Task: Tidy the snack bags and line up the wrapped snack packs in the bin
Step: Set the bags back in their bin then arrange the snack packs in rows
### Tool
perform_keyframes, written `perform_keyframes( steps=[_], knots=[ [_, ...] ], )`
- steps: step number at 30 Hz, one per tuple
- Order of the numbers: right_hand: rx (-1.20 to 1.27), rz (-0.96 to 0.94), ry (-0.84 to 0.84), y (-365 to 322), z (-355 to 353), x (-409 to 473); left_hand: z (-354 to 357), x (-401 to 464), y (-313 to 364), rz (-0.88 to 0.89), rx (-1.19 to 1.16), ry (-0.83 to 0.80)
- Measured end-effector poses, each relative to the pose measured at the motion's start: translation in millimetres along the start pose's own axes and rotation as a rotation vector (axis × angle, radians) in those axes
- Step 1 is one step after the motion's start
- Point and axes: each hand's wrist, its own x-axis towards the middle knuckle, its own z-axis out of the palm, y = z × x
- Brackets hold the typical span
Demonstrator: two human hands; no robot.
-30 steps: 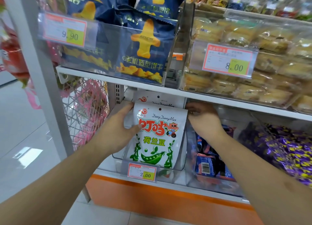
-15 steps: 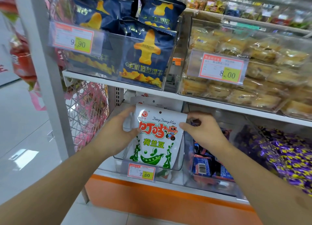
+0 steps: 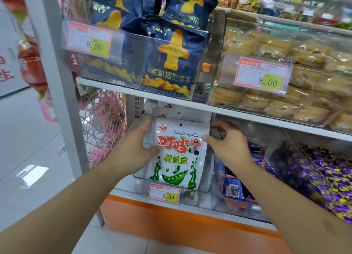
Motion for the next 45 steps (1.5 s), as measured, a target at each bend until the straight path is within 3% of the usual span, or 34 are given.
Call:
perform_keyframes(
  steps=[14,28,38,45],
  knots=[
    [0.035,0.079,-0.174,-5,-6,-3,-2,-15,4,0.041,0.177,-0.017],
    [0.067,0.11,-0.193,3,-51,-31,23,-30,52,0.17,0.266,-0.03],
    [-0.154,0.117,-0.353,40,-110,-73,87,-42,94,0.269,0.298,-0.2],
    [-0.302,0.135,-0.477,76,-123,-85,120,-32,96,0.334,0.555,-0.249]
  ],
)
